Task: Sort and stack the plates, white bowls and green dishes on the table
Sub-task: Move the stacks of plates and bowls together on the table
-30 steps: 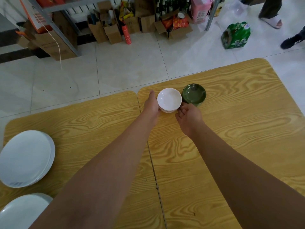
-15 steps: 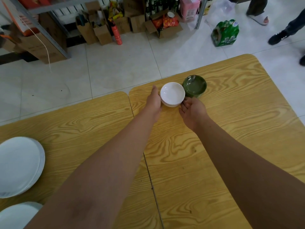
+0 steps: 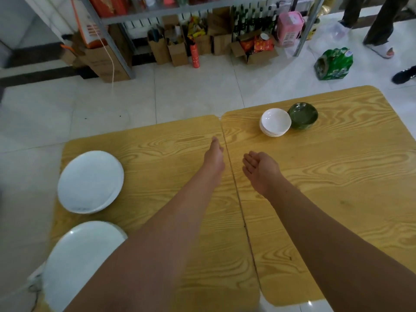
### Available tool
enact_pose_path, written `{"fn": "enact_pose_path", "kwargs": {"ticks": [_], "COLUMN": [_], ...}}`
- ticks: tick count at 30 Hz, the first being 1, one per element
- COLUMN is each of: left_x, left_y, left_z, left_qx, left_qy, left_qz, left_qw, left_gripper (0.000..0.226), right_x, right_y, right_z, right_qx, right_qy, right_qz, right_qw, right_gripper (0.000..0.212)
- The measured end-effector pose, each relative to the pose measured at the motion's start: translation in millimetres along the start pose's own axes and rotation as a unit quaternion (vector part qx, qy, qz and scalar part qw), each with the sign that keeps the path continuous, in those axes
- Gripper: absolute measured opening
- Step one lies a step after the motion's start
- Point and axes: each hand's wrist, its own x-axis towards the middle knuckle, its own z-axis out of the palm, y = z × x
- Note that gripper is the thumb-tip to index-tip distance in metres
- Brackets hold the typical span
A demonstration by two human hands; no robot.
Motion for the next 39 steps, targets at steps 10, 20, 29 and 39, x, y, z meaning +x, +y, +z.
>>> {"fn": "enact_pose_path", "kwargs": {"ticks": [10,20,29,39], "left_x": [-102,-152,-146,-145], "left_y": [-45,-85,-121,-151], "left_z": [-230,-400,-469,-470], "left_qx": [-0.038,-0.074,-0.013,-0.039], "left_qy": [0.040,0.121,0.295,0.280], "left_qz": [0.027,0.019,0.010,-0.074], "left_qw": [0.998,0.990,0.955,0.956], "left_gripper": [0.068,0.060,0.069,0.059], "right_x": [-101,-138,-148,-157], "right_y": [177,279,301,314], "right_z": [103,146,156,146], "right_qx": [-0.128,-0.225,-0.272,-0.278], "right_qy": [-0.079,-0.085,-0.044,-0.069], "right_qz": [0.052,0.082,0.088,0.132], "right_qw": [0.987,0.967,0.957,0.949], "right_gripper": [0.049,0.051,0.050,0.031]}}
